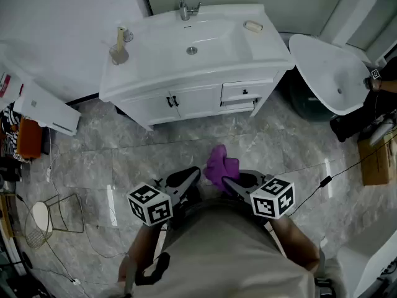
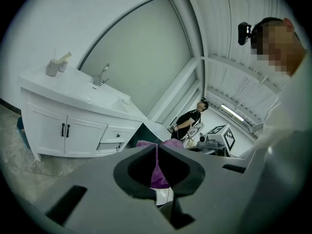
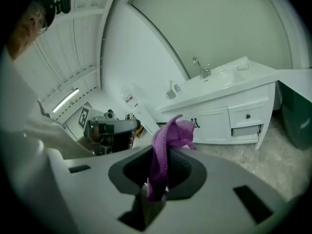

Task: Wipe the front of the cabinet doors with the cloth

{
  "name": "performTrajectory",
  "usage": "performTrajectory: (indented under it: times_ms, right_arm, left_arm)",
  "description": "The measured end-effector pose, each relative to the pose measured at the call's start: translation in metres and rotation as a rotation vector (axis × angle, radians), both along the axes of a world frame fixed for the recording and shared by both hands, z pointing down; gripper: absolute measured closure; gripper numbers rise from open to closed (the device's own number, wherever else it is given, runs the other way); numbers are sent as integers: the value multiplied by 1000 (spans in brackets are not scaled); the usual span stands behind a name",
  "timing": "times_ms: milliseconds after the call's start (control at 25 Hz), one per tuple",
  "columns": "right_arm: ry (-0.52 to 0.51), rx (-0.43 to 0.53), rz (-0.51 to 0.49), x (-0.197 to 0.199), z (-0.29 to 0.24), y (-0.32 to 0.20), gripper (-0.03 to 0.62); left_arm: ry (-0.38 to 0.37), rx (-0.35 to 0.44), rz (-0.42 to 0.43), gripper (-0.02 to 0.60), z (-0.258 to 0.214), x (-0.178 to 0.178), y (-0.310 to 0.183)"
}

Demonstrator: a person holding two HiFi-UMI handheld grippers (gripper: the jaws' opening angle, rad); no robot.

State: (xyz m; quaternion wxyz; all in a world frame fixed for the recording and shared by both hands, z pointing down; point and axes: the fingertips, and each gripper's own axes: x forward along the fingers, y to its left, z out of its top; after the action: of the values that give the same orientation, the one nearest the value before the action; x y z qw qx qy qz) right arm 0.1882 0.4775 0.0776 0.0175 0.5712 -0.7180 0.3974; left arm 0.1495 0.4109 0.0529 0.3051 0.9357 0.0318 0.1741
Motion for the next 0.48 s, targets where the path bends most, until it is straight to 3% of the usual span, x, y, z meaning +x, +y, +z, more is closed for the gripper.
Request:
performTrajectory:
  times_ms: [480]
  right_arm:
    - [-82, 5, 30, 42, 6, 13, 523]
  left_arm:
    - [-43, 43, -27, 549, 3, 36, 8]
